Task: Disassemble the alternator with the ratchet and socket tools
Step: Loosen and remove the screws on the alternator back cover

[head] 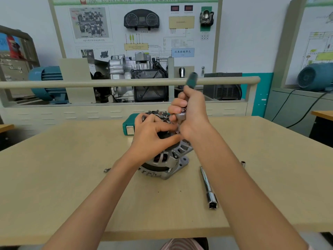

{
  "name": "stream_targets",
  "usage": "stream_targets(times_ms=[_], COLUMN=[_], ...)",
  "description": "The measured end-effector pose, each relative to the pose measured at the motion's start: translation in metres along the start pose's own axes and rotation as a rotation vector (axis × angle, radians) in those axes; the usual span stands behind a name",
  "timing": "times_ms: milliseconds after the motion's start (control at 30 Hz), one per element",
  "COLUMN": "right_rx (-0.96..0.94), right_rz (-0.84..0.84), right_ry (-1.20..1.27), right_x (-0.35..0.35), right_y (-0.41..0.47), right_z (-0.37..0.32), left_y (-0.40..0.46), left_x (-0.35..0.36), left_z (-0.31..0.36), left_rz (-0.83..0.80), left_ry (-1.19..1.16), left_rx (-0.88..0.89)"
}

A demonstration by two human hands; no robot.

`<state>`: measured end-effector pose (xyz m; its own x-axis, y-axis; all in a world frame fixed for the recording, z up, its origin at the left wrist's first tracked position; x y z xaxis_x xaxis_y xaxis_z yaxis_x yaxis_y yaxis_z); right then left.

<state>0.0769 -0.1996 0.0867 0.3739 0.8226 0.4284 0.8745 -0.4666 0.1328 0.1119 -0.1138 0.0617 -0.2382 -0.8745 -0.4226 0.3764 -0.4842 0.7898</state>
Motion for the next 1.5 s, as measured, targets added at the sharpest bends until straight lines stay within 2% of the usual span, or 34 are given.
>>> stream_targets(times_ms=[167, 267, 333, 367, 467, 533, 600, 733, 933, 1067, 1167, 1267, 1367, 1433, 1500], right_rx=[0.236, 0.276, 0.227, 0.167, -0.146, -0.325, -0.347, -0.142, 0.198, 0.291, 0.215, -0.060, -0.330, -0.367, -0.340], right_rz=[-0.439, -0.544, -0.480, -0.396, 0.039, 0.249, 0.277, 0.121, -0.484, -0.642, -0.531, -0.143, 0.214, 0.270, 0.251], right_ry=[-0.190, -0.213, -0.166, -0.130, 0.025, 0.130, 0.200, 0.123, -0.260, -0.287, -0.214, -0.116, 0.094, 0.169, 0.175], right_x=[0.019, 0.024, 0.022, 0.019, -0.002, -0.014, -0.018, -0.014, 0.020, 0.029, 0.026, 0.012, -0.005, -0.009, -0.008], right_y=[0.000, -0.005, -0.006, -0.004, -0.006, -0.014, -0.015, -0.005, -0.005, -0.010, -0.010, -0.010, -0.021, -0.024, -0.021], right_z=[0.001, 0.003, 0.002, 0.001, 0.000, 0.002, 0.005, 0.000, 0.000, 0.004, 0.004, 0.002, 0.003, 0.006, 0.006], left_y=[-0.001, -0.002, -0.001, -0.001, -0.001, -0.002, -0.003, -0.002, -0.003, -0.004, -0.004, -0.005, -0.005, -0.007, -0.008], left_x=[0.000, -0.002, -0.002, -0.001, -0.002, -0.002, -0.002, -0.001, -0.001, -0.002, -0.004, -0.005, -0.007, -0.007, -0.008], left_z=[-0.002, -0.002, -0.001, -0.001, -0.001, -0.001, 0.000, 0.002, 0.002, -0.003, -0.002, -0.001, 0.000, 0.000, -0.001], left_rz=[-0.013, 0.006, -0.003, -0.002, 0.029, 0.031, 0.035, 0.052, 0.035, 0.049, 0.049, 0.033, 0.054, 0.052, 0.052], left_ry=[-0.006, -0.029, -0.016, -0.011, -0.026, -0.041, -0.050, -0.042, -0.028, -0.032, -0.032, -0.016, -0.019, -0.013, -0.019], left_rx=[-0.020, -0.003, -0.005, -0.009, -0.012, 0.000, -0.003, 0.010, 0.007, -0.029, -0.025, -0.019, -0.041, -0.051, -0.046])
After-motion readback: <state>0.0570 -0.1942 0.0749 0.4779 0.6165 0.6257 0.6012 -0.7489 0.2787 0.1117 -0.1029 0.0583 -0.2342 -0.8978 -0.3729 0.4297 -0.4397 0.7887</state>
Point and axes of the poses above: each hand's wrist, its own y-axis towards the middle knuckle, its own x-axis out of the palm, z = x × y, the point moved 6 cm from there along y, towards the middle knuckle, and after that the axes turned 14 degrees about -y, right-handed, at the moved point
